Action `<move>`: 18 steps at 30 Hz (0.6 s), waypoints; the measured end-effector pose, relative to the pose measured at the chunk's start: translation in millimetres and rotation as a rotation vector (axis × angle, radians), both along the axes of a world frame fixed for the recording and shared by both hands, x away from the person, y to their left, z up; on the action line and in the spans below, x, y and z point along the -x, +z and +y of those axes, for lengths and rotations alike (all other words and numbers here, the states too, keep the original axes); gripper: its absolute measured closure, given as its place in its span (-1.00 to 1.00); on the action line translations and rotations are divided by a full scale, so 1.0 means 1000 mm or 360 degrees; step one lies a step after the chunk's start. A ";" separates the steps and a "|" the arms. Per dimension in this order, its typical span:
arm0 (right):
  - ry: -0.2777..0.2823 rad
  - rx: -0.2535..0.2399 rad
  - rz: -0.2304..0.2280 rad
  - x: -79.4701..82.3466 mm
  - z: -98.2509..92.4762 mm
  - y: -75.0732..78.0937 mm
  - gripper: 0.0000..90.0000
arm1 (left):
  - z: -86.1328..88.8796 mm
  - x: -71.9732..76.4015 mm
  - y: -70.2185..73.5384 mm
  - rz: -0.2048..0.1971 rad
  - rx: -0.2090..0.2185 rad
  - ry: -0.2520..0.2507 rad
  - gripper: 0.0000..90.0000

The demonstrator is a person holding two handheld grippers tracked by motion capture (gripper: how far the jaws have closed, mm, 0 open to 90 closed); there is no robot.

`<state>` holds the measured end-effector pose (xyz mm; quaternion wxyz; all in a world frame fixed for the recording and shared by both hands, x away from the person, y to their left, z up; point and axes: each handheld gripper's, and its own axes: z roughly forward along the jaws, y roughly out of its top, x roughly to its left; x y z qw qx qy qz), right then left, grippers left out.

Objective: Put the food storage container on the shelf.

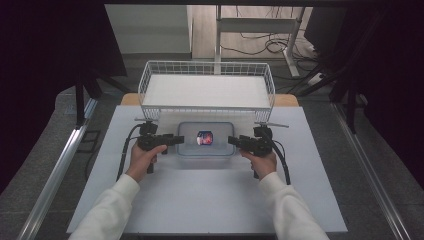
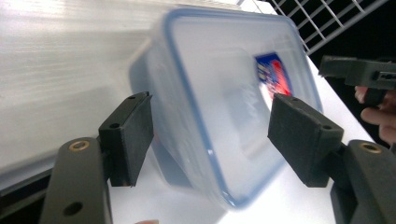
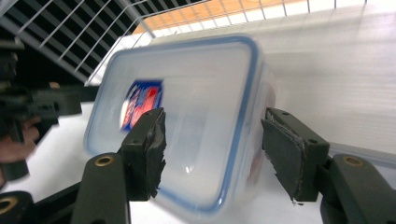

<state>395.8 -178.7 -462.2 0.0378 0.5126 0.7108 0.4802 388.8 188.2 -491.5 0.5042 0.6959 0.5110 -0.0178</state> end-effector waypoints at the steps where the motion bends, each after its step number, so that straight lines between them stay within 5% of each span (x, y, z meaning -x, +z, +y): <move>1: 0.0016 0.0023 -0.0021 0.004 -0.001 0.002 -0.14 | -0.001 0.009 0.004 -0.0035 -0.0048 -0.0001 -0.32; 3: 0.0133 0.0132 -0.0135 0.021 -0.003 0.008 -0.15 | 0.000 0.023 0.009 -0.0078 -0.0098 -0.0045 -0.33; 5: 0.0166 0.0153 -0.0151 0.025 -0.003 0.009 -0.15 | 0.000 0.032 0.012 -0.0108 -0.0136 -0.0070 -0.33; 7: 0.0240 0.0272 -0.0200 0.039 -0.002 0.011 -0.13 | 0.000 0.043 0.015 -0.0136 -0.0178 -0.0094 -0.34; 11: 0.0306 0.0321 -0.0219 0.046 -0.001 0.010 -0.07 | 0.001 0.067 0.017 -0.0155 -0.0190 -0.0151 -0.34; 18: 0.0463 0.0469 -0.0266 0.060 0.011 0.001 0.65 | -0.001 0.098 0.015 -0.0191 -0.0273 -0.0201 -0.34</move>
